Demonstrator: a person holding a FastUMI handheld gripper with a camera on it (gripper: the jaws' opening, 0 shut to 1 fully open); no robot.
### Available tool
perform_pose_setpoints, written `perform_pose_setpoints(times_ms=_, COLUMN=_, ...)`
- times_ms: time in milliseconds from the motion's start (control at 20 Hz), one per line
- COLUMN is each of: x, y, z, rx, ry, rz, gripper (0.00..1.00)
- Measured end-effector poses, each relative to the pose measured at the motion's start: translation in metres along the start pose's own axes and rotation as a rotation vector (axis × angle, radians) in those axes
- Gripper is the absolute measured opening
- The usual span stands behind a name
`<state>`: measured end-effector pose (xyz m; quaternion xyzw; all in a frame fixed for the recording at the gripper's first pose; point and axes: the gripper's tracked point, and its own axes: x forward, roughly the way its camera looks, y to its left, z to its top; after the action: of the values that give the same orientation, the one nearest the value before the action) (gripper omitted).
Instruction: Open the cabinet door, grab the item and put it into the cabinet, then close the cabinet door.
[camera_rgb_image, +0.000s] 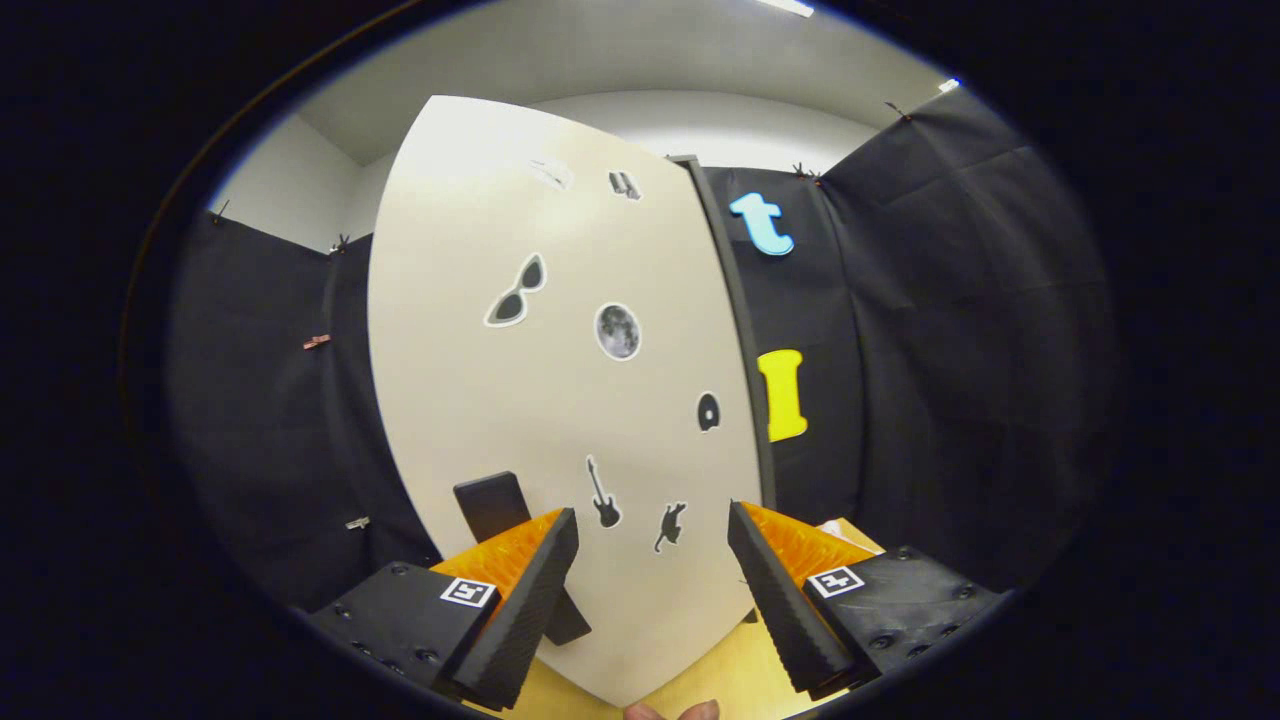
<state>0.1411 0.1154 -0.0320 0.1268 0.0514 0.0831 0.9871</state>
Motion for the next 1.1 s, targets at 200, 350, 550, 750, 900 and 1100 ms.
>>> perform_pose_setpoints(times_ms=200, x=0.013, y=0.036, z=0.000, rx=-0.031, ry=-0.005, rz=0.051, gripper=0.97)
perform_pose_setpoints(times_ms=350, x=0.009, y=0.048, z=-0.002, rx=-0.068, ry=-0.020, rz=0.050, gripper=0.97)
perform_pose_setpoints(times_ms=550, x=0.009, y=0.055, z=-0.008, rx=-0.107, ry=-0.020, rz=0.043, gripper=0.97)
perform_pose_setpoints(times_ms=750, x=0.012, y=0.053, z=-0.010, rx=-0.102, ry=-0.011, rz=0.044, gripper=0.97)
perform_pose_setpoints(times_ms=900, x=0.011, y=0.052, z=-0.008, rx=-0.100, ry=-0.015, rz=0.039, gripper=0.97)
perform_pose_setpoints(times_ms=1100, x=0.009, y=0.051, z=0.000, rx=-0.108, ry=-0.034, rz=0.022, gripper=0.97)
